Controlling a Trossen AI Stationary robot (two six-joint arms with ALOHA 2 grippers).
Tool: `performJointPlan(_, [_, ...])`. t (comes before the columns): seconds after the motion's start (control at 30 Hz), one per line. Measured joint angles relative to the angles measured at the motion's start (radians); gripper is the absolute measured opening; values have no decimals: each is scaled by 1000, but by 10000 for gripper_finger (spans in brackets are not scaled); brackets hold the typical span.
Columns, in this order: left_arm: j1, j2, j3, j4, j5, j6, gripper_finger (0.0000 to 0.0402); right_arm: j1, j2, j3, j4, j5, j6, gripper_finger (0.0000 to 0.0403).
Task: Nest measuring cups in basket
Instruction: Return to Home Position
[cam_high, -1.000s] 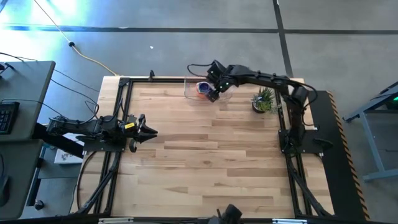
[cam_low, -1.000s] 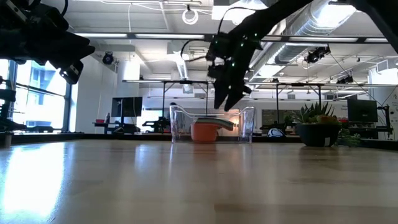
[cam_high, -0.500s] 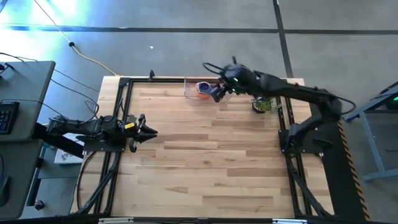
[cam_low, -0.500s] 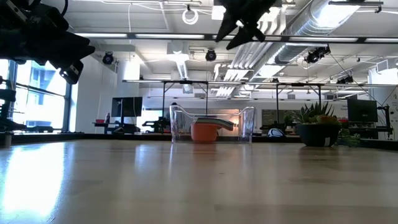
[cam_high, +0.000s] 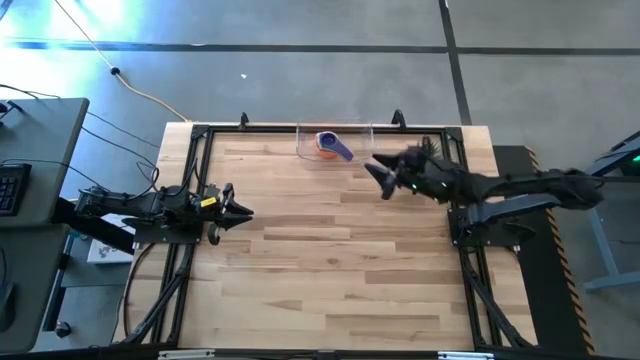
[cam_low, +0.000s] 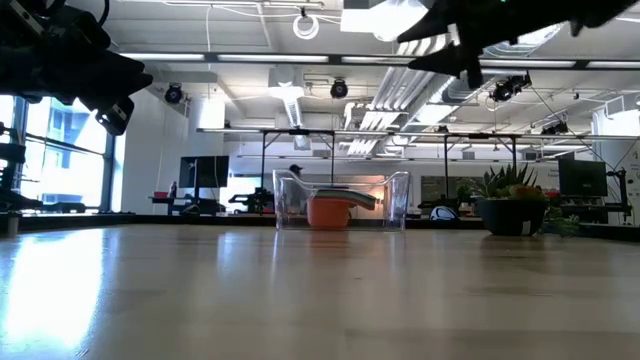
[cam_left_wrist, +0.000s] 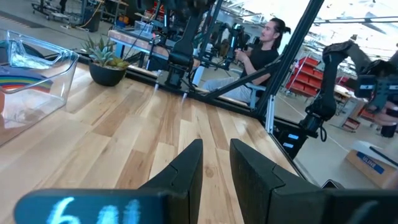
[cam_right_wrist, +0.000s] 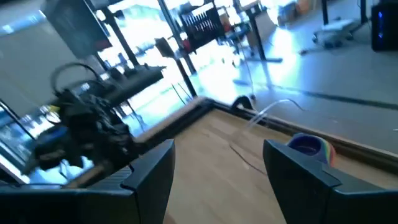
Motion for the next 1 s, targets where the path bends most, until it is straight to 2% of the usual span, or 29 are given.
performJointPlan(0.2, [0, 0, 0, 0, 0, 0, 71, 114, -136, -235, 255, 113, -1, 234])
performJointPlan(0.37, [0, 0, 0, 0, 0, 0, 71, 173, -246, -370, 310, 164, -3, 234])
performJointPlan(0.53, [0, 0, 0, 0, 0, 0, 71, 183, -377, -467, 326, 166, -55, 234])
performJointPlan(0.63, [0, 0, 0, 0, 0, 0, 71, 183, -481, -529, 345, 134, -89, 234])
performJointPlan(0.77, [0, 0, 0, 0, 0, 0, 71, 183, -619, -575, 346, 32, -119, 234])
performJointPlan(1.0, [0, 0, 0, 0, 0, 0, 71, 183, -731, -577, 124, -108, -181, 234])
